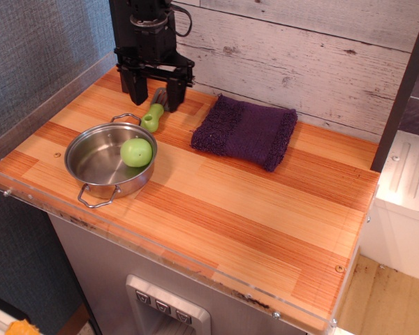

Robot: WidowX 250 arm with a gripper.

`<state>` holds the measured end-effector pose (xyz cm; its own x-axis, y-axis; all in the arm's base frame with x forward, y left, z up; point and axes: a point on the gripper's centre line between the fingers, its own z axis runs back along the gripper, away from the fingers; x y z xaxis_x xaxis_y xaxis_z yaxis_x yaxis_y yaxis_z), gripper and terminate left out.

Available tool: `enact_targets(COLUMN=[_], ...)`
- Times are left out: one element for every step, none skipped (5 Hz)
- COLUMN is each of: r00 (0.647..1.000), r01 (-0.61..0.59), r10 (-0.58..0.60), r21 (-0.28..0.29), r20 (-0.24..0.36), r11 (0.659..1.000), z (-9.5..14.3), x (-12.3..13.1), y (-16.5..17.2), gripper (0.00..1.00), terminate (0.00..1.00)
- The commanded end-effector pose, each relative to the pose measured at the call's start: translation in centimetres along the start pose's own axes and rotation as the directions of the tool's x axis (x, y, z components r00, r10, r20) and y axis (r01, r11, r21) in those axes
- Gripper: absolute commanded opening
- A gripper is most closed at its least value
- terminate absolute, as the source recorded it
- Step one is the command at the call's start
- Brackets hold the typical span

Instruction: Move the green spatula to the left of the purple towel.

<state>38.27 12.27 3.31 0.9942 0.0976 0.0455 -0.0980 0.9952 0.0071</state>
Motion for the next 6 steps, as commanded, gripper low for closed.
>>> enact_targets(r00=[0.978,0.976,0.978,0.979,0.979,0.979], r01=[0.033,0.032,0.041,0.066,0.108,0.108], r10=[-0.024,-0.011,-0.019,-0.046,-0.095,-0.095], r21=[-0.039,-0.093,-0.104,-0.096,-0.063,-0.063], r20=[0.208,0.220,0.210,0.198,0.180,0.180], r11=[0.999,0.995,0.994,0.993,0.992,0.992], z=[8.7,9.7,9.6,9.5,9.4,9.4], x=[0.2,-1.3,-2.5,-3.1,-3.2,-3.2], y=[-5.0,-7.0,-7.6,-7.4,-7.1,-7.1], gripper=[1.00,1.00,1.00,1.00,1.00,1.00], terminate=[0.00,0.00,0.00,0.00,0.00,1.00])
